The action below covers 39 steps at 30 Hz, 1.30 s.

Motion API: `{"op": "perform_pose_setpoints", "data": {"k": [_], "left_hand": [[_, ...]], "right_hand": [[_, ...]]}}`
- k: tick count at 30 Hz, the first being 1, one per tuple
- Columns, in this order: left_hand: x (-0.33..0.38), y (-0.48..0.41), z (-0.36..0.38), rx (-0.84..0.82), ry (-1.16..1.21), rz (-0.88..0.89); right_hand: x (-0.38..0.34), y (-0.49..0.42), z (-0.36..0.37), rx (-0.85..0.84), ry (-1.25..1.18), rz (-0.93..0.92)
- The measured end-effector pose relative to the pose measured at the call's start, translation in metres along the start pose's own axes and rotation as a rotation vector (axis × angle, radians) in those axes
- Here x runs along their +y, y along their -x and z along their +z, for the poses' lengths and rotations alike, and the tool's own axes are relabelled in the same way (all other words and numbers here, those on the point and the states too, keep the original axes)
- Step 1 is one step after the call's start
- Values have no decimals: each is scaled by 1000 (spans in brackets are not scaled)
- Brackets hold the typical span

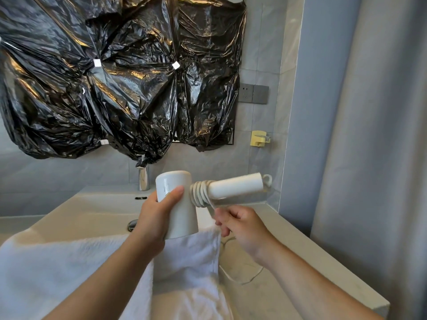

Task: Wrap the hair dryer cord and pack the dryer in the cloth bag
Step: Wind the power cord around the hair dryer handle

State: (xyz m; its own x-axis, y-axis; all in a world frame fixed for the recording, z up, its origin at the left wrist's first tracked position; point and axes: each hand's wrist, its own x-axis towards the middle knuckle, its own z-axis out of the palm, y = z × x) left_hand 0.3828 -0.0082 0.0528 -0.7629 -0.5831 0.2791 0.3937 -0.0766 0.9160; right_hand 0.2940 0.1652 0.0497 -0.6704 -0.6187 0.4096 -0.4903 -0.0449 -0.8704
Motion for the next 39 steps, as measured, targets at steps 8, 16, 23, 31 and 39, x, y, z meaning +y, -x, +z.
{"op": "perform_pose_setpoints", "data": {"k": [8,16,23,31,39], "left_hand": [[8,-5,-22,-365,-107,-101],[25,-13,-17,-510,-500,56],[21,-9,-8,-416,-692,236],[5,3,8,46,-965,396],[4,5,18,173,-615,305]], "right_hand": [[-24,-9,-38,-449,83,168],[-24,-14,-38,-382,392,235],[-19,-16,-24,-138,484,228],[-15,-19,-7,65,448,99],[-17,-12,-8,134,840,-85]]}}
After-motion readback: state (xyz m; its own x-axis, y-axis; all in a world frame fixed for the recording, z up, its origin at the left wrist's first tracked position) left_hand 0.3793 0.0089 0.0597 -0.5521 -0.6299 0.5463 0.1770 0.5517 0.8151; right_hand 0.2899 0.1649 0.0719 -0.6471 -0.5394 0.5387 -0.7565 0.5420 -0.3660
